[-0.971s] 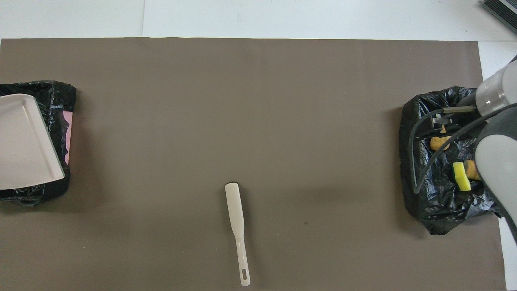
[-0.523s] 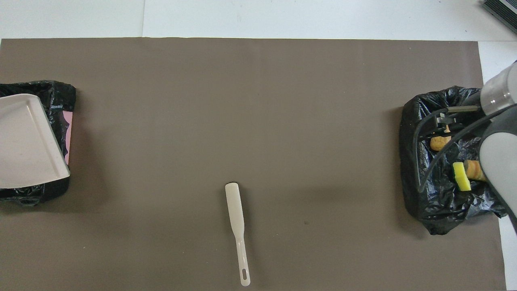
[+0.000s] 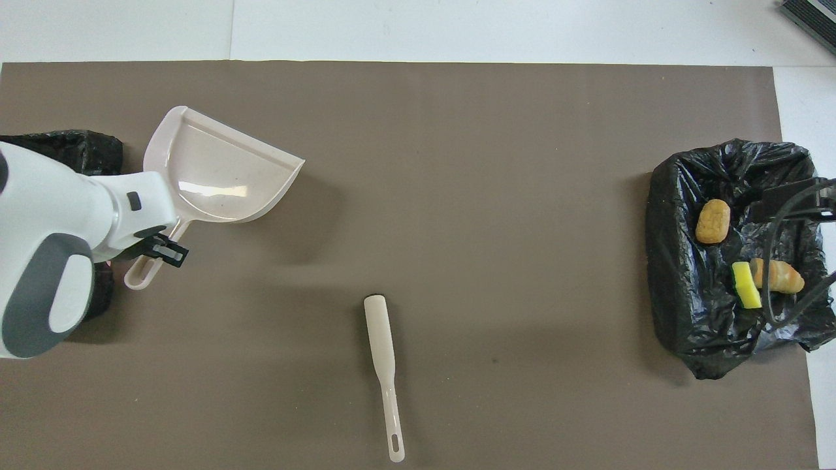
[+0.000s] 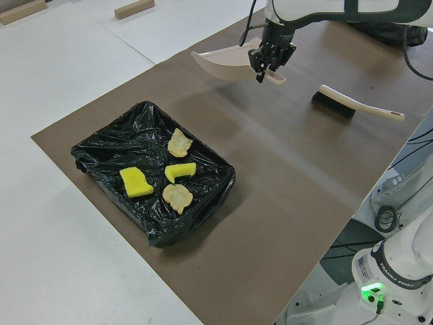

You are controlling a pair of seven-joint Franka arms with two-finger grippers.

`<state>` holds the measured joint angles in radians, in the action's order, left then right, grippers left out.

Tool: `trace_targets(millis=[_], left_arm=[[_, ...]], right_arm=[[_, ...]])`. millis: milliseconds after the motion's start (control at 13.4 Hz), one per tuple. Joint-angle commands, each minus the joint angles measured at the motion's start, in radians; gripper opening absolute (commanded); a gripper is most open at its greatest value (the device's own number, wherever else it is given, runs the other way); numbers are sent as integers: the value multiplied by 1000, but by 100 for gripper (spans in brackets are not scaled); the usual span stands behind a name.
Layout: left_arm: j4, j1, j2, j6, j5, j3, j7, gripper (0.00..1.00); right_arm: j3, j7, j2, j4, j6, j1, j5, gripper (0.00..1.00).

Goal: Sweep and dump trash in bin
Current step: 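Bring the empty dustpan back to the table center with the left gripper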

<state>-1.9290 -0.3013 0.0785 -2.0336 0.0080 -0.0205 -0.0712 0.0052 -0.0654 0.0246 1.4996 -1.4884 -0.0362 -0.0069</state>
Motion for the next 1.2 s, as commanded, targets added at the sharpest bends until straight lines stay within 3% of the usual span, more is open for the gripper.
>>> trace_targets(millis=[0, 149, 374, 1121], left_arm=[[171, -84, 168, -43, -93, 24, -189, 0], [255, -145, 256, -42, -100, 25, -249, 0], [297, -171, 310, -45, -97, 24, -311, 0], [233, -263, 317, -59, -95, 24, -335, 0]], right_arm=[[5, 10, 21, 25, -1, -2, 19, 100], [4, 10, 20, 25, -1, -4, 19, 100], [4, 10, 21, 25, -1, -4, 21, 100], [4, 10, 20, 25, -1, -4, 21, 100]])
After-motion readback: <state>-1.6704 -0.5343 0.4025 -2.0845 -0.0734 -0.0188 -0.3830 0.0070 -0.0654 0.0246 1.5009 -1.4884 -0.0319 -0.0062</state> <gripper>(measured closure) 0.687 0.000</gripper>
